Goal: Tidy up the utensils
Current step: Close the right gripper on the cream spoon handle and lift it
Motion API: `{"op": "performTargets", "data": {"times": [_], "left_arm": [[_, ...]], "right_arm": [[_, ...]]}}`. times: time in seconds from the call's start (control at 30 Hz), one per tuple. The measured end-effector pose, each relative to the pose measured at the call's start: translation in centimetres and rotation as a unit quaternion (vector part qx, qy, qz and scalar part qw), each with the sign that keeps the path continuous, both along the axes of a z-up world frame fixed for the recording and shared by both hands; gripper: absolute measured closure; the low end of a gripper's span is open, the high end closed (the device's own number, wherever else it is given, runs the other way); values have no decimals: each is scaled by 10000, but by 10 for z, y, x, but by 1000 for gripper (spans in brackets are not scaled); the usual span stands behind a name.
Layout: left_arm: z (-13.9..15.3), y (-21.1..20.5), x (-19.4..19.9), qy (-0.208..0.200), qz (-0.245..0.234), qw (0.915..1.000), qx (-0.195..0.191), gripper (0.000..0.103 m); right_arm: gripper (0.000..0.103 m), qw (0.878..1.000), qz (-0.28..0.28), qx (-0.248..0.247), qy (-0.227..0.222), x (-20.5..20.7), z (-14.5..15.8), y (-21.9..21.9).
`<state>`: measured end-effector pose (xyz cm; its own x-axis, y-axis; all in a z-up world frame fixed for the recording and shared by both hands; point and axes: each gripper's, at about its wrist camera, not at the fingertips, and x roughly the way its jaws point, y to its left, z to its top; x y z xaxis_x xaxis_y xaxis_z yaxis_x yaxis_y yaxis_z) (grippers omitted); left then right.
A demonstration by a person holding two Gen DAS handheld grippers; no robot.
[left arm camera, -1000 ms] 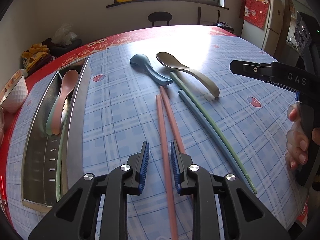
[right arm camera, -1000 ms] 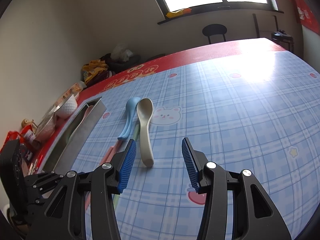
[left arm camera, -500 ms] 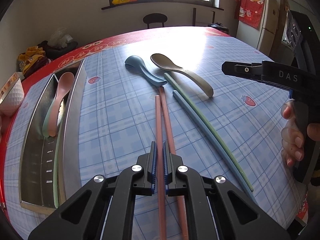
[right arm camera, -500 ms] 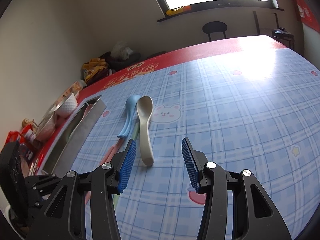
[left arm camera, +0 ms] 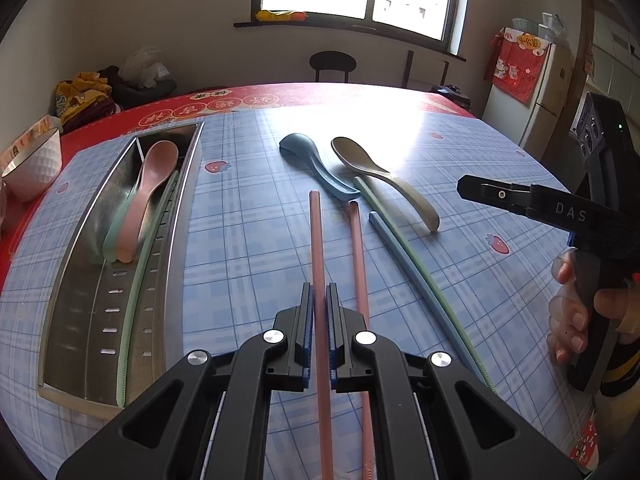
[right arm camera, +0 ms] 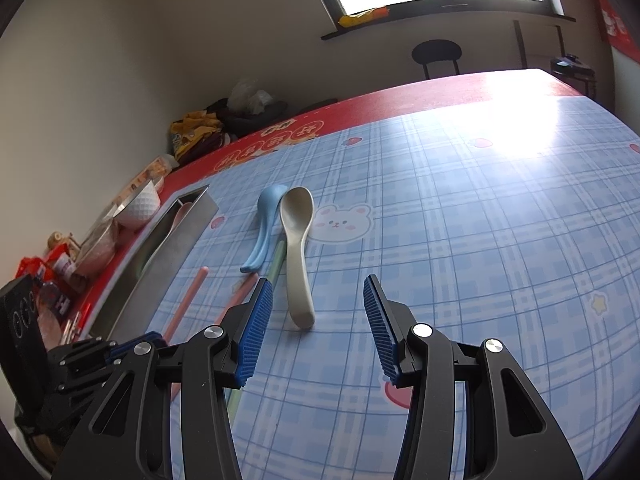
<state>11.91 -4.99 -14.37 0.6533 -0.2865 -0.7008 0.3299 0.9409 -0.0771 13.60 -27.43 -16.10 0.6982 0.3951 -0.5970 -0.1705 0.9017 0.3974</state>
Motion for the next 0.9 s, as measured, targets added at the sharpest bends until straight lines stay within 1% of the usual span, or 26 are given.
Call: {"op": "performTargets", "data": {"times": [0.13,0.3,0.4,0.47,0.5,0.57,0.63,0.67,0.73,0.83,0.9], "left_arm": [[3,7,-2,-57,105,9998,-170,97],[5,12,-3,-70,166,9994,-302,97],[5,12,-4,-82,159,9993,-341,97],[6,14,-4,-75,166,9991,-376,97],[6,14,-4,-71,166,9991,-395,97],[6,16,-4,-69,172,9989,-422,97],[6,17,-4,-65,176,9988,-445,97],[6,17,-4,-67,186,9988,-452,97],[6,18,-4,-68,186,9987,-473,97],[6,19,-3,-58,189,9986,-491,97],[6,19,-4,-52,176,9986,-492,97]], "right_arm": [[56,9999,130,-45,71,3,-1,4],[56,9985,365,-232,342,13,-1,15],[57,9975,465,-167,511,23,-1,17],[57,9974,505,-6,507,30,1,18],[57,9975,479,-10,521,35,1,19],[58,9974,396,-283,535,45,0,26],[58,9967,454,-291,613,55,-5,32],[62,9963,458,-261,678,60,-7,34],[64,9956,451,-230,788,68,-12,39],[71,9946,400,-169,938,76,-19,41],[74,9947,380,-131,949,77,-19,40]]}}
